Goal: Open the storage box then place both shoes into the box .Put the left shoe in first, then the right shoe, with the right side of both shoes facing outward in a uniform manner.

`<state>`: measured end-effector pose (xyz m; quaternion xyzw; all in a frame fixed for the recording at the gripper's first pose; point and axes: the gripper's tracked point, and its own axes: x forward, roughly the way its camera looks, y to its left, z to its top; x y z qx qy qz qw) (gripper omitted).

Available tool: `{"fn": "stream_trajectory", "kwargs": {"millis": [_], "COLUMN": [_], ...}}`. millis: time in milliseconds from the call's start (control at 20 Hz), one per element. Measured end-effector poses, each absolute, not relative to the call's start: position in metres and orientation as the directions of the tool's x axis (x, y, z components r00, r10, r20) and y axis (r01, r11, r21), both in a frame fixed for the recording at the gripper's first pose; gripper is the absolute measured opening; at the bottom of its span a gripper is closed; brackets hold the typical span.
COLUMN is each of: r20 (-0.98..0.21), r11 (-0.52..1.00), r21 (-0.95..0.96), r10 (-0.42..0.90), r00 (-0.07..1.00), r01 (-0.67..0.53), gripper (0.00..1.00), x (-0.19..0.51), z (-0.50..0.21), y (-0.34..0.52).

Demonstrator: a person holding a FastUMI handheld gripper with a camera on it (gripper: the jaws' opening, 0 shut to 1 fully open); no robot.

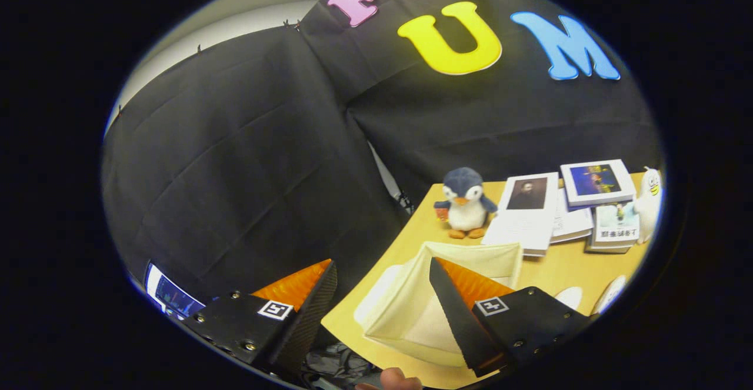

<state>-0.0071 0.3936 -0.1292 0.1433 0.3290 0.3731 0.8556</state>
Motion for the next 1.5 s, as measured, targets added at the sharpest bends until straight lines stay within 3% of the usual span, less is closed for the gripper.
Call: {"fn": "stream_trajectory", "kwargs": {"millis": [300,600,1000,1300,1500], "r20": [-0.503,-0.604,-0.776,-0.855,-0.884], "r11": [0.814,0.892,0.929,0.918,0.92], "r21": [0.371,0.291,0.263,0.27,0.237], "r10": [0.581,0.452,0.364,0.367,0.337], "r00": [0.64,0.657,0.514,0.366,0.323], "r01": [-0.447,-0.346,-0.26,-0.29,-0.311], "gripper": [0.97,0.97,0.97,0.97,0.97], "x": [0.0,-0.003,-0.036,-0.061,-0.063], "z": [-0.142,-0.197,-0.3,-0.358,-0.381], "y": [0.281,0.196,0.145,0.143,0.14]}}
